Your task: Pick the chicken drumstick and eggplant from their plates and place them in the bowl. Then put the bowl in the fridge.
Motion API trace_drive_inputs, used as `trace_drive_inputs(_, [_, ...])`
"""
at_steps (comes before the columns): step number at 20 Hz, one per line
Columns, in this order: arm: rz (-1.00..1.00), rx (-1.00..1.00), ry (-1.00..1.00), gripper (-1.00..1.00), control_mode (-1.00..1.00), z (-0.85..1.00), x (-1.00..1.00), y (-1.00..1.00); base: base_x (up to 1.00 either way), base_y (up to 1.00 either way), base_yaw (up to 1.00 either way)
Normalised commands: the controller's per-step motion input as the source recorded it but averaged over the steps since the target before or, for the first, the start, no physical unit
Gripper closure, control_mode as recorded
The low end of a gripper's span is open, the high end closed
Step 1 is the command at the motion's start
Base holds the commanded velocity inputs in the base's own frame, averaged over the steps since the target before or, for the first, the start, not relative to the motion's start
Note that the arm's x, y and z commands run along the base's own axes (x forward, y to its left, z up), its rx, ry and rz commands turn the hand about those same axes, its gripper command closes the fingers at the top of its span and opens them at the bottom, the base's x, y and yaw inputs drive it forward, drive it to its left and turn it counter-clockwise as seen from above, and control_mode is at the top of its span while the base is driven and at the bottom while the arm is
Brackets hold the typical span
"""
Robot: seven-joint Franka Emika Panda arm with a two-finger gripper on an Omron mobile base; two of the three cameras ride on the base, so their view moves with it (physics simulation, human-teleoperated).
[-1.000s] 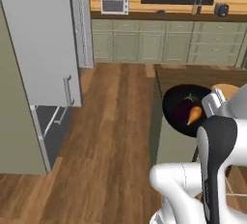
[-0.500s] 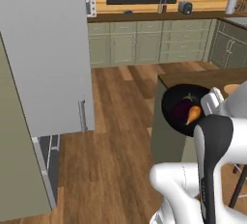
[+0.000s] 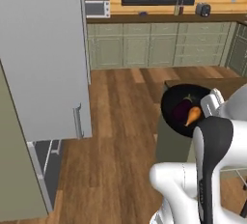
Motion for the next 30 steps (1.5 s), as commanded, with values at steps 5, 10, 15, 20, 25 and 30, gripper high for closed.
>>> trace_drive_inputs(5, [0.00,0.00,0.00,1.00,1.00,0.00,0.00,0.00,0.36,-0.34,0.00])
trace_drive_inputs(10, [0.00,0.00,0.00,1.00,1.00,0.00,0.00,0.00,0.46,0.19,-0.03])
trace_drive_inputs(15, [0.00,0.00,0.00,1.00,1.00,0.00,0.00,0.00,0.48,0.35,-0.03])
trace_drive_inputs(20, [0.00,0.00,0.00,1.00,1.00,0.00,0.00,0.00,0.52,0.04,0.00])
trace_drive_inputs(25, [0.00,0.00,0.00,1.00,1.00,0.00,0.00,0.00,0.80,0.00,0.00])
trace_drive_inputs(30, [0.00,0.00,0.00,1.00,1.00,0.00,0.00,0.00,0.88,0.00,0.01])
